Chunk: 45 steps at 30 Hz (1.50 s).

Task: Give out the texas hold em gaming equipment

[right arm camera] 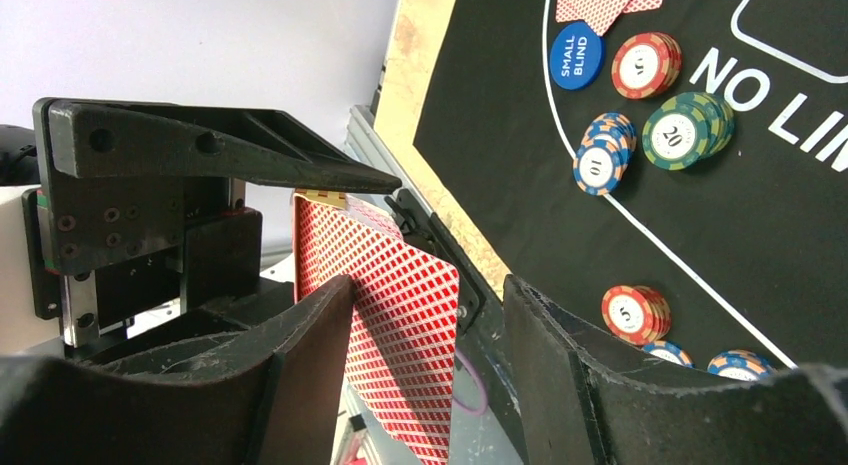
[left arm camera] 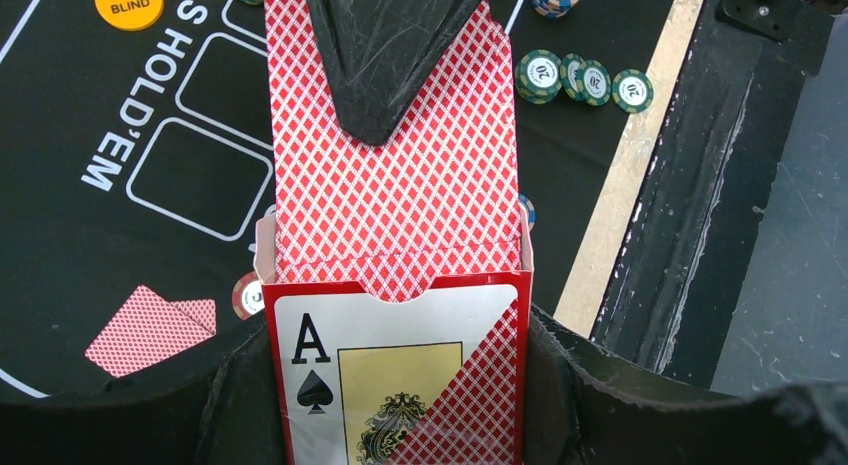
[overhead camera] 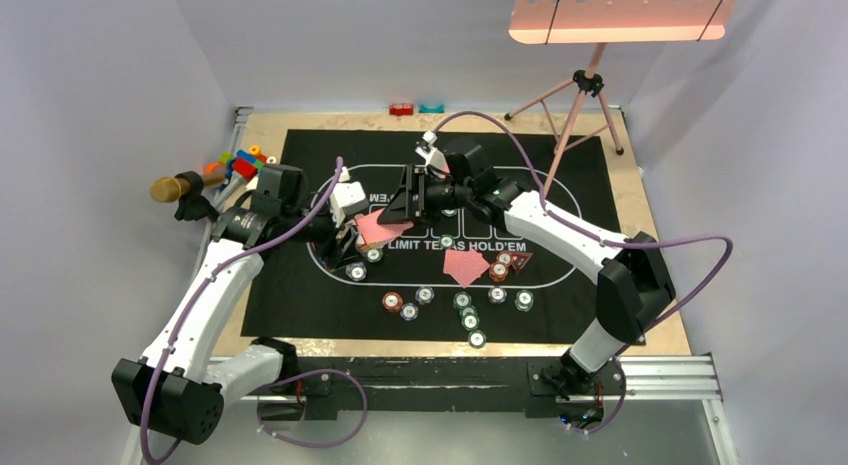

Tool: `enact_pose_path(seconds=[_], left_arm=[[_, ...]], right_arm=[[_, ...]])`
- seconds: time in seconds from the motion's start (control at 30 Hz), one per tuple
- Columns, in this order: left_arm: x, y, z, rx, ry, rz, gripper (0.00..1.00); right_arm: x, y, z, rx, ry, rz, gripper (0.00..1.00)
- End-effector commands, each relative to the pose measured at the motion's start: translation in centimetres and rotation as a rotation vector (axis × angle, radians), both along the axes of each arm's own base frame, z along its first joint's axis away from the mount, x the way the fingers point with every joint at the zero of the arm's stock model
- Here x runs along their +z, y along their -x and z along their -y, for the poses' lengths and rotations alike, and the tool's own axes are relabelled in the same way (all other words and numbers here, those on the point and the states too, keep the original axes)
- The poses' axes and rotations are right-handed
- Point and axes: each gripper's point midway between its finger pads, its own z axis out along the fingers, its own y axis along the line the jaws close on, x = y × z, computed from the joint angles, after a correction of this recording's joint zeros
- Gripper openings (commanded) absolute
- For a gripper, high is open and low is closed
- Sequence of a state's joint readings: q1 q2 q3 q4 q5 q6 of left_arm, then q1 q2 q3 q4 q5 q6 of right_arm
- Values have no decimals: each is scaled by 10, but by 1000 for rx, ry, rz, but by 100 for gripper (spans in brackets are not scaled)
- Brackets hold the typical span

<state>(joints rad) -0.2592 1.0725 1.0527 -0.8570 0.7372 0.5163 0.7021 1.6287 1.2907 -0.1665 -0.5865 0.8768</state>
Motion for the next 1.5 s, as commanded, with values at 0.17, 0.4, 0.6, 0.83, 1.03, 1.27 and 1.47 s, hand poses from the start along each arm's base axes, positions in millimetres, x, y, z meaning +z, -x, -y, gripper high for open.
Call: enact_pose_path(seconds=[0.17, 0.4, 0.6, 0.83, 1.03, 1.27, 1.47], left_arm=[[25, 0, 5, -31, 51, 87, 0], [25, 0, 5, -31, 53, 87, 0], [25, 0, 5, -32, 51, 90, 0], [22, 0, 4, -31, 46, 86, 0], [22, 1, 5, -33, 50, 83, 0], [24, 2, 3, -30, 48, 88, 0], [26, 7, 1, -24, 47, 90, 0]], right_arm=[[24, -2, 21, -47, 0, 89, 56], [34, -4, 32, -68, 0, 117, 39], [42, -8, 38, -86, -6, 121, 12], [57, -15, 54, -119, 6, 161, 8], [74, -15, 59, -108, -32, 185, 6], [105, -38, 85, -200, 51, 312, 0], [100, -75, 113, -316, 267, 456, 0]])
